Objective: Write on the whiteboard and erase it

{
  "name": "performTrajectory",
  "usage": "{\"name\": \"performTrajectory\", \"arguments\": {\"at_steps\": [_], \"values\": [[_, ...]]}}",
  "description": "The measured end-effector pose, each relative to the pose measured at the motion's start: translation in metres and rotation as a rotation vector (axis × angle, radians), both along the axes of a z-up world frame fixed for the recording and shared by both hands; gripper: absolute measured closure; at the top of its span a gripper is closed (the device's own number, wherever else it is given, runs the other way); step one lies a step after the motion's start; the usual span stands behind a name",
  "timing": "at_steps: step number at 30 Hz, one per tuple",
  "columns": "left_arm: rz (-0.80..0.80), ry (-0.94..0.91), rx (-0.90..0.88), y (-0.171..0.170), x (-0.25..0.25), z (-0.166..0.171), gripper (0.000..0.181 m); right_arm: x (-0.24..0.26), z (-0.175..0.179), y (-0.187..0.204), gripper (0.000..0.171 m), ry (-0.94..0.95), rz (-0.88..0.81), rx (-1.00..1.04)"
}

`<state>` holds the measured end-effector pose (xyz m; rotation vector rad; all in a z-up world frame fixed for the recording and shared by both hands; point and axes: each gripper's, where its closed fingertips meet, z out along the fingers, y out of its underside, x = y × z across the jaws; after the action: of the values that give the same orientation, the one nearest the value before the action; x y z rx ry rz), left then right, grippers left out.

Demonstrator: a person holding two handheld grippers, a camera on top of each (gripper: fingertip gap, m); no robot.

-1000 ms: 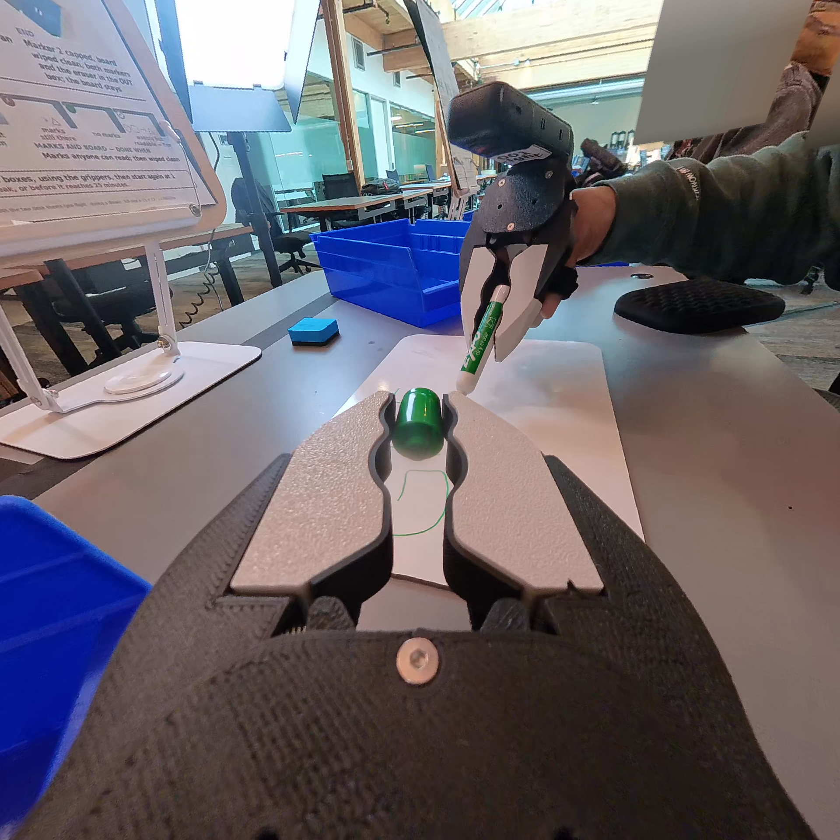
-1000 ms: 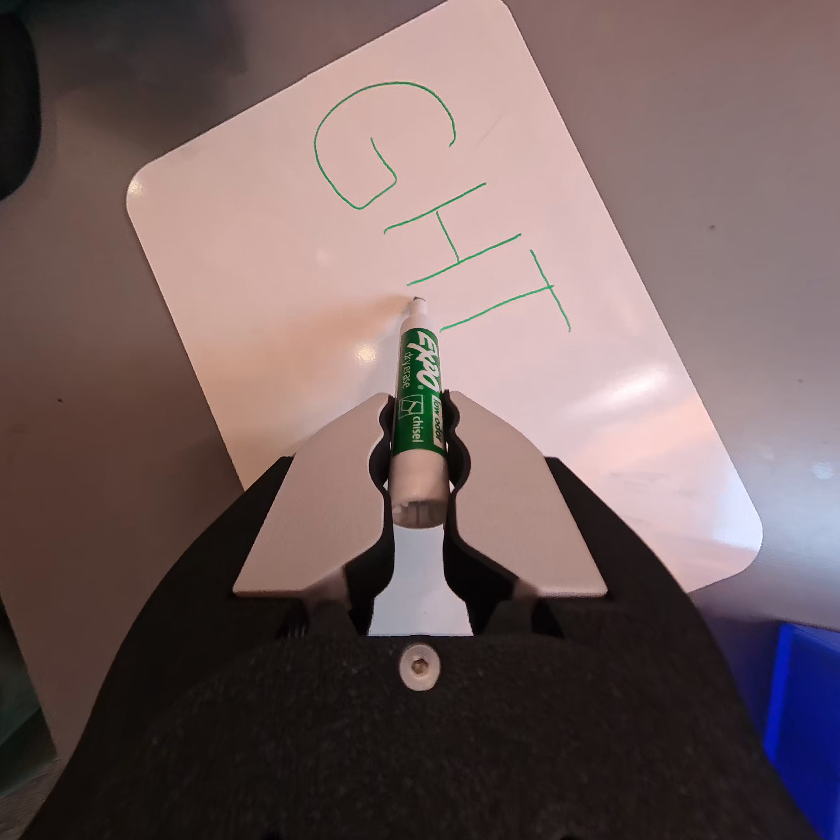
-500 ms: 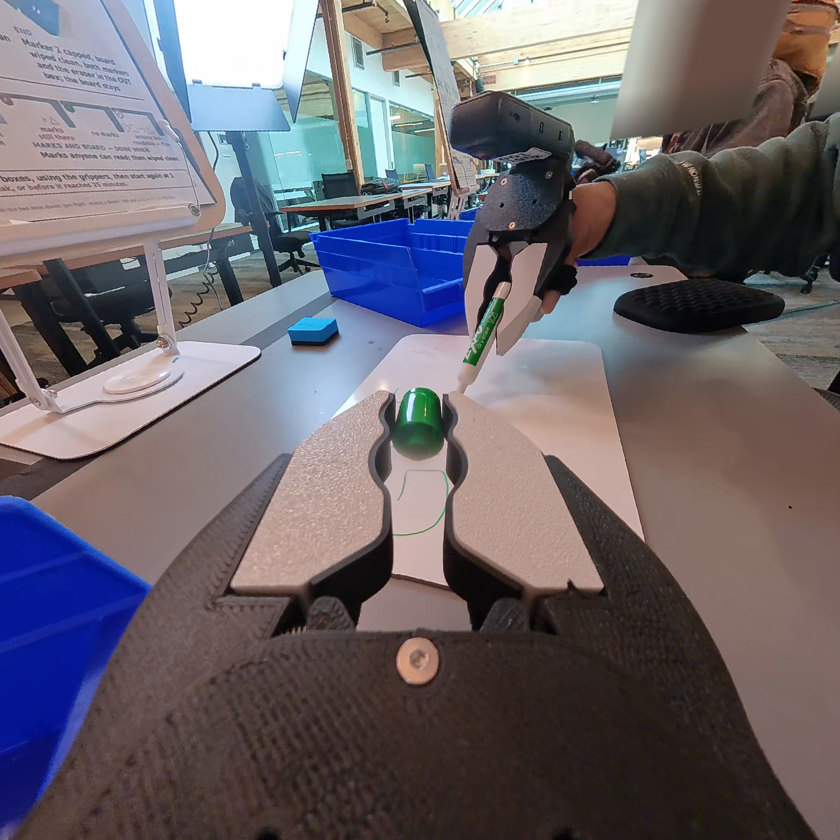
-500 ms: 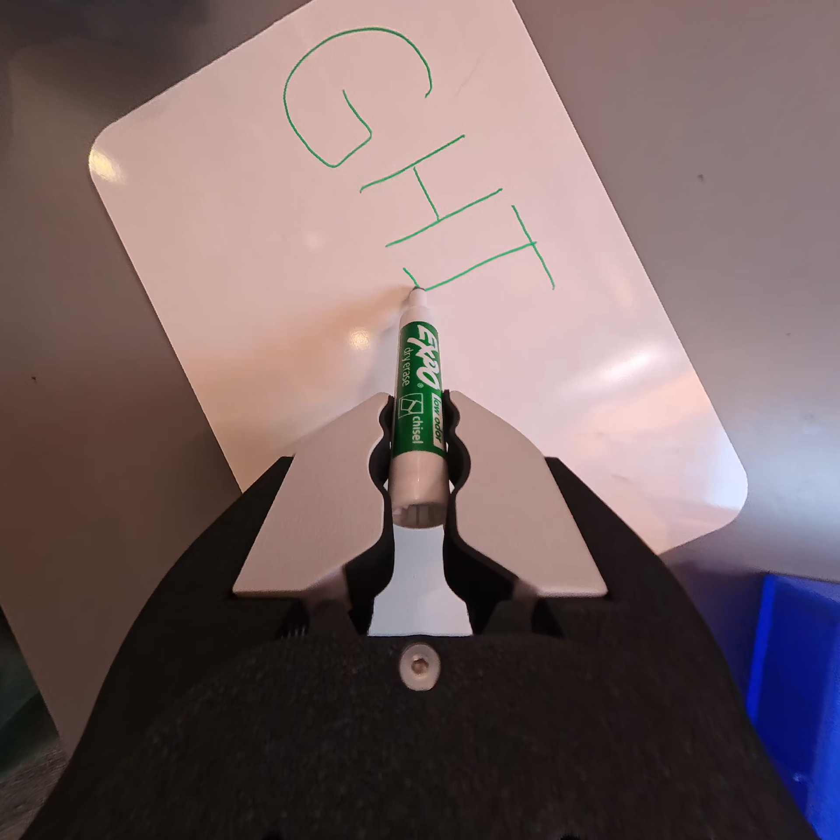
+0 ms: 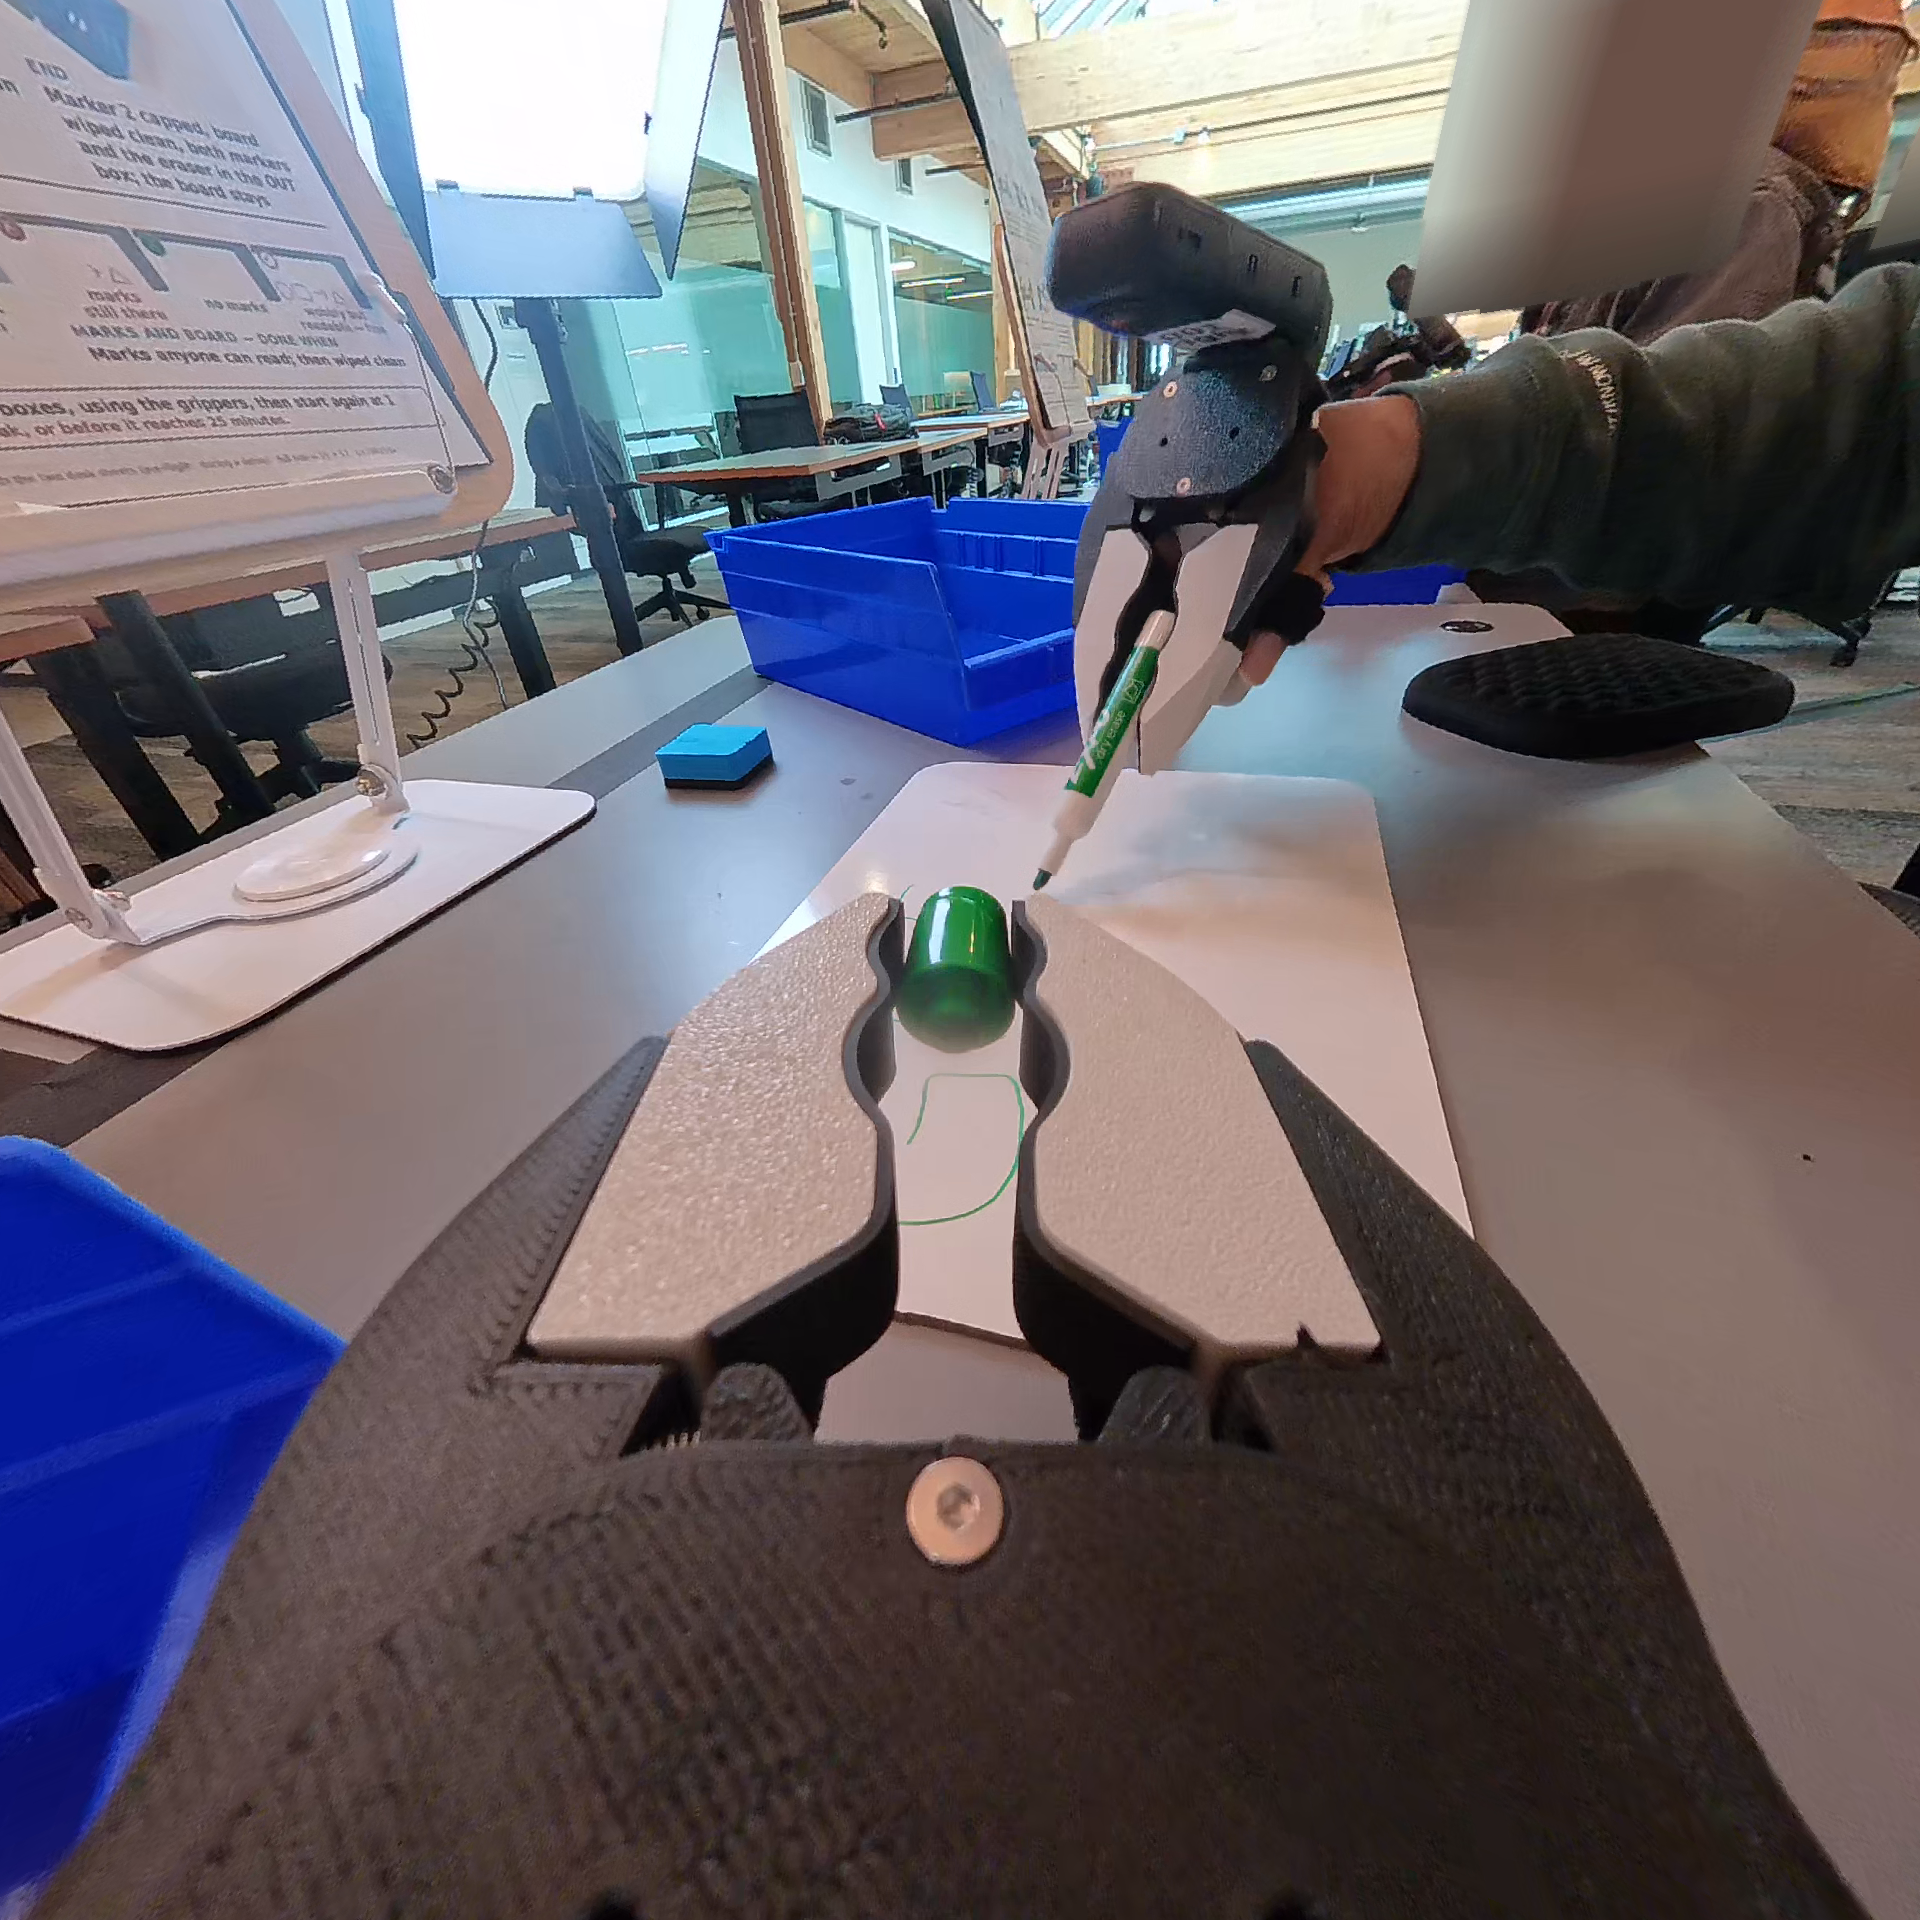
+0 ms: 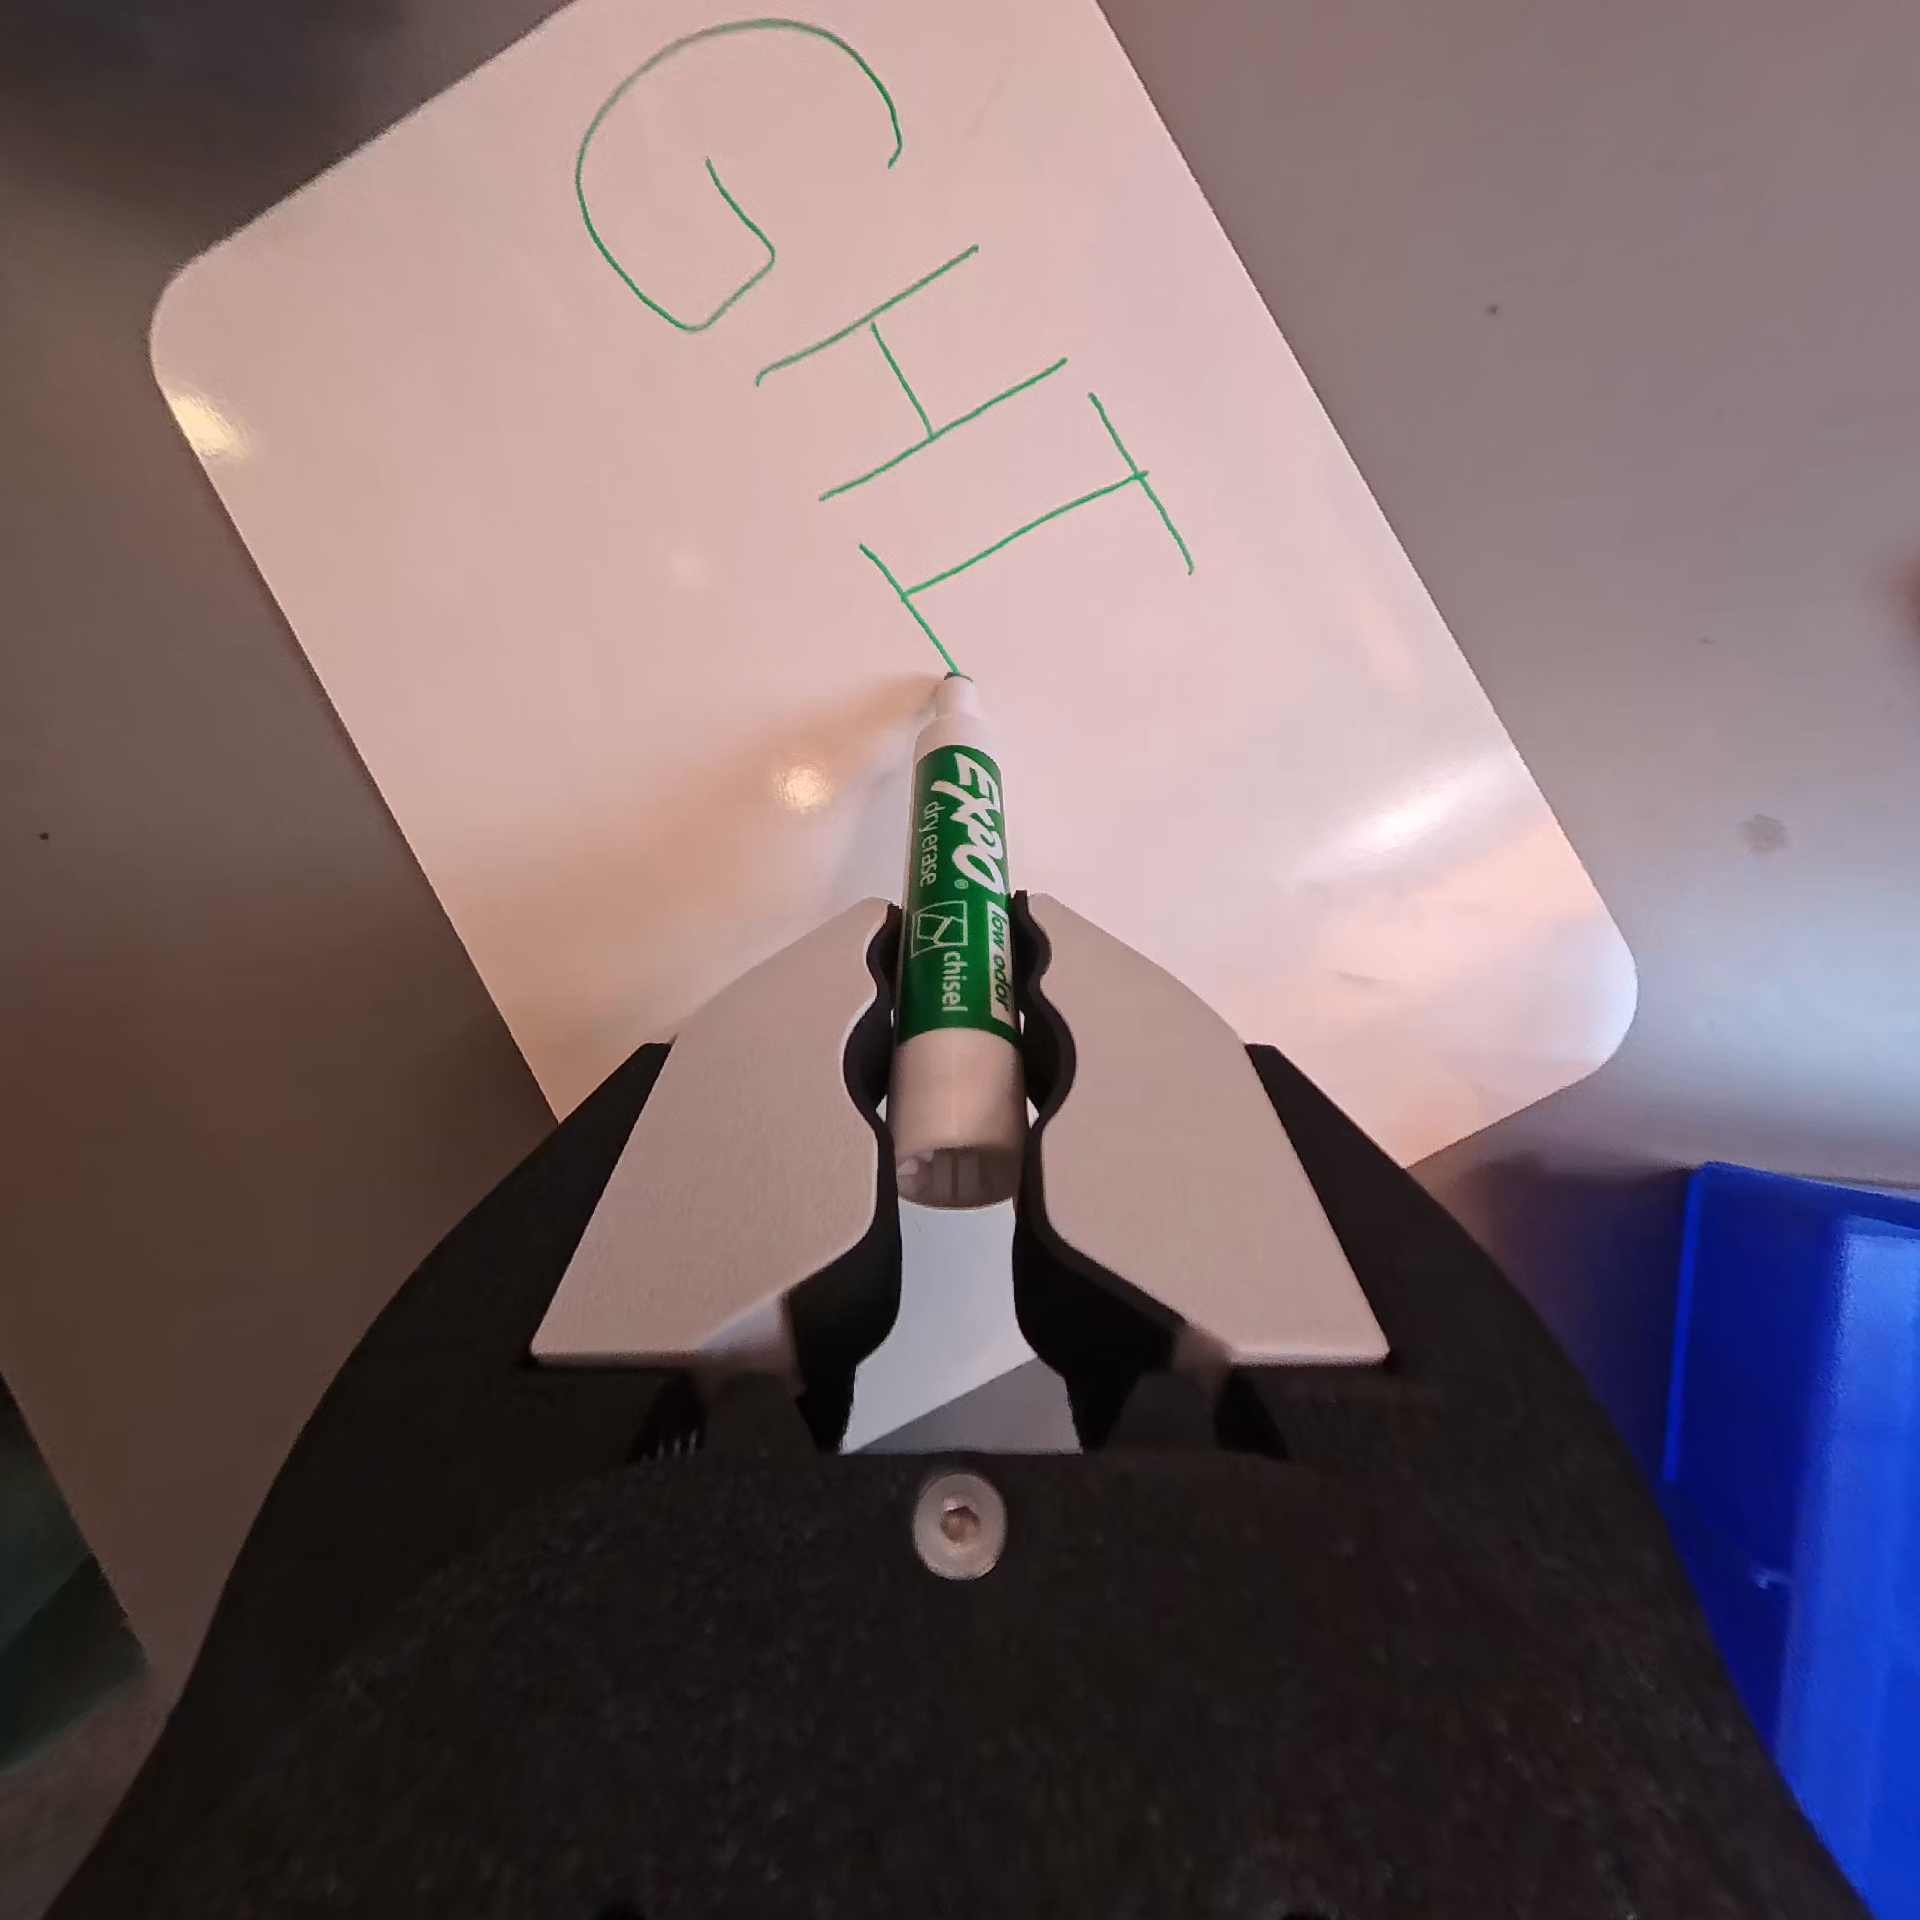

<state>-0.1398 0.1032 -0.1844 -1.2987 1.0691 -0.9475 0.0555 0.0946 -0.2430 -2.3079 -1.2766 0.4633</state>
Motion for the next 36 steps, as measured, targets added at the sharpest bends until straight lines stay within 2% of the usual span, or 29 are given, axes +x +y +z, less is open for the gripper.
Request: {"name": "performTrajectory", "arguments": {"at_steps": [10, 18, 36], "values": [[0.002, -0.002, 0.001, 0.000, -0.001, 0.001, 0.162, 0.011, 0.025, 0.021, 0.152, 0.049, -0.060, 0.078], [0.002, 0.001, -0.001, -0.001, -0.001, 0.000, 0.162, 0.031, 0.016, 0.036, 0.152, 0.015, -0.118, 0.090], [-0.002, 0.004, -0.005, -0.001, -0.001, -0.001, 0.162, 0.032, 0.003, 0.051, 0.152, -0.047, -0.117, 0.076]]}}
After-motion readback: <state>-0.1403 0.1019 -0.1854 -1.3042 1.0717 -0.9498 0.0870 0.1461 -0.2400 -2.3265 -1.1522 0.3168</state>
